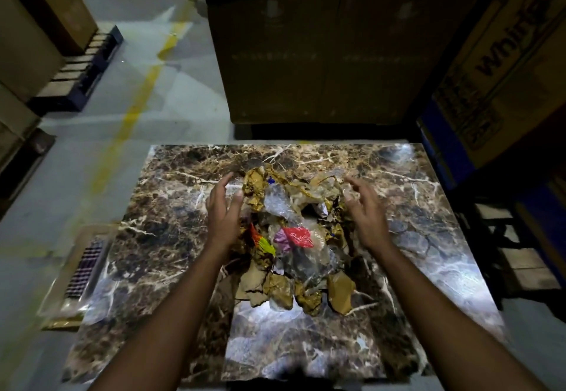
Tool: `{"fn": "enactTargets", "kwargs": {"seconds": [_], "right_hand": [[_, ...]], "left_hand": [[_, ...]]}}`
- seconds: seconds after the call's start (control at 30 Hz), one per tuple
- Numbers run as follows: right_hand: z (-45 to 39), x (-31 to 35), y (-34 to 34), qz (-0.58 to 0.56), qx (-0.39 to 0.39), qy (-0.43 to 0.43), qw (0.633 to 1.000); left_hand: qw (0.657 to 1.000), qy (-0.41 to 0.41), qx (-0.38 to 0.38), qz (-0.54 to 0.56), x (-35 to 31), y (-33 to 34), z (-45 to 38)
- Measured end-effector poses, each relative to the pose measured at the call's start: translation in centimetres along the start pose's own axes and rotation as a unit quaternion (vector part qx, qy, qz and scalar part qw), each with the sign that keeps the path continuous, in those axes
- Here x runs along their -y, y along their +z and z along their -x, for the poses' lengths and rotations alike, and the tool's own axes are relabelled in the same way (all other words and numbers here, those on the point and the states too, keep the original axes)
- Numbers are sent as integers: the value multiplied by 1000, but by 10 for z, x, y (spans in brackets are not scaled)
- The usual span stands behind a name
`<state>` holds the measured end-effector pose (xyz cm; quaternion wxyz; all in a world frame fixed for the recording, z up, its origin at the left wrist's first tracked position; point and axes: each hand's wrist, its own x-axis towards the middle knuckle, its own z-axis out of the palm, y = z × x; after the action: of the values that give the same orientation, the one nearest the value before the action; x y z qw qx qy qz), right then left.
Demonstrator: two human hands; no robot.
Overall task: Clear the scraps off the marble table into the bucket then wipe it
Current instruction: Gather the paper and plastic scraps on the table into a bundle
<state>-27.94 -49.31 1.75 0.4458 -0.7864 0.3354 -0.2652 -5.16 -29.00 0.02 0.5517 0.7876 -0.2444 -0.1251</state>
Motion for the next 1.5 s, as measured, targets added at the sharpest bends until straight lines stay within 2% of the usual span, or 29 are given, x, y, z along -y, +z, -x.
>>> {"fn": "enactTargets", "kwargs": {"seconds": [0.17, 0.27, 0.4, 0.53, 0.63, 0.77, 0.83, 1.0, 1.1, 1.17, 1.27, 1.37, 1.43, 1.5], "right_hand": [[-15, 29, 69, -47, 54, 58, 996], [-12, 41, 104, -104, 61, 90, 989], [-4, 46, 124, -117, 37, 77, 989], [-1, 50, 125, -118, 20, 66, 991], [-1, 62, 121, -125, 11, 52, 991], [-7, 76, 107, -105, -21, 24, 994], [-9, 78, 98, -94, -33, 11, 995], [-15, 77, 64, -119, -21, 12, 993], [-17, 79, 42, -168, -5, 60, 984], [-21, 81, 25, -201, 13, 81, 976], [-28, 83, -4, -265, 82, 133, 951], [-33, 85, -24, -345, 143, 163, 913], [-35, 91, -30, -412, 152, 179, 880], [-41, 98, -32, -450, 152, 177, 862]], "left_hand": [[997, -7, 74, -13, -9, 34, -17], [998, -24, 45, 33, -11, 56, -4], [993, -39, -18, 107, -18, 71, 8], [981, -40, -19, 188, -43, 72, 15], [960, -44, -6, 276, -63, 71, 21], [905, -126, 59, 401, -86, 72, 27], [888, -150, 94, 425, -92, 69, 27], [891, -142, 141, 408, -86, 51, 16], [886, -142, 139, 418, -83, 38, 6], [913, -117, 118, 372, -81, 30, 0], [958, -63, 93, 265, -75, 19, -14], [969, -30, 154, 193, -89, 18, -27], [959, -33, 224, 168, -104, 26, -30], [943, -67, 265, 189, -117, 39, -23]]}}
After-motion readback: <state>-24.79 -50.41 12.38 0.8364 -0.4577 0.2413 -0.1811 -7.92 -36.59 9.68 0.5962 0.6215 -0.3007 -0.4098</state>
